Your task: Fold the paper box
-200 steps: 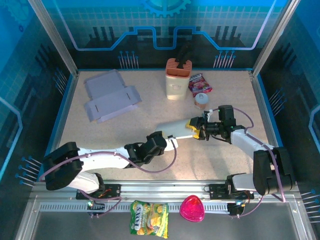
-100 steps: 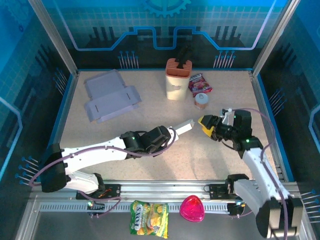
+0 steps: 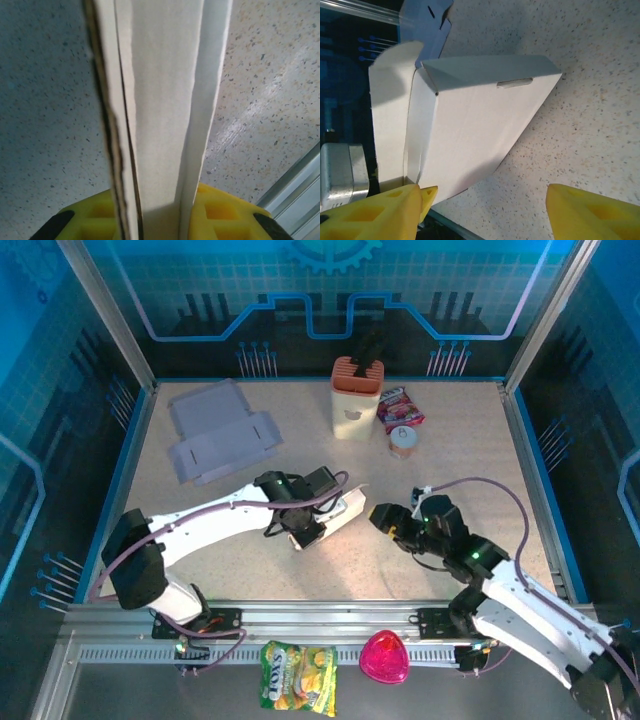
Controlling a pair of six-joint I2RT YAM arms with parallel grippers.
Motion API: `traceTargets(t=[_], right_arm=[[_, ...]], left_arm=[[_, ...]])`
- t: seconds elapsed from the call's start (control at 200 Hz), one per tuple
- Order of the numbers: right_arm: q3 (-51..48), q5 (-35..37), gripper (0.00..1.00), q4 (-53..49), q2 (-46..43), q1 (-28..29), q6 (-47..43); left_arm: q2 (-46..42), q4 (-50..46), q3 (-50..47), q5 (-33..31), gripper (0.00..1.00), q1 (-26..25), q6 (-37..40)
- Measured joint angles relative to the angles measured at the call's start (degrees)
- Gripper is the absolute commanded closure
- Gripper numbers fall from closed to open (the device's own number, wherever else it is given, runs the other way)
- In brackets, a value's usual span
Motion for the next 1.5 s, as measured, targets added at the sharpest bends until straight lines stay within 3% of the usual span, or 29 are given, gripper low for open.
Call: traceTargets(t=[0.245,0.62,0.895,1.296,1.496], right_arm=[[0.0,4.48,0.32,8.87,7.52,5.44,4.52],[2.01,6.78,0.33,15.61,17.31,5.84,7.67],[3.67,6.8,0.43,15.85,22.03,5.77,10.14],[3.91,6.67,0.57,15.93,21.86,5.77,11.74],[4.24,6.64,0.59,15.67,21.86,5.77,11.96]], left_arm=[[2.19,-1.97,2.34,2.99,0.78,1.86,0.92],[3.45,-2.6,3.65,4.02,0.75,2.6,2.73],[3.54,-2.67,3.87,3.98,0.62,3.21,3.72],[3.54,-0.94,3.87,3.78,0.62,3.21,4.31],[3.54,-0.04,3.87,3.78,0.61,3.08,4.35]])
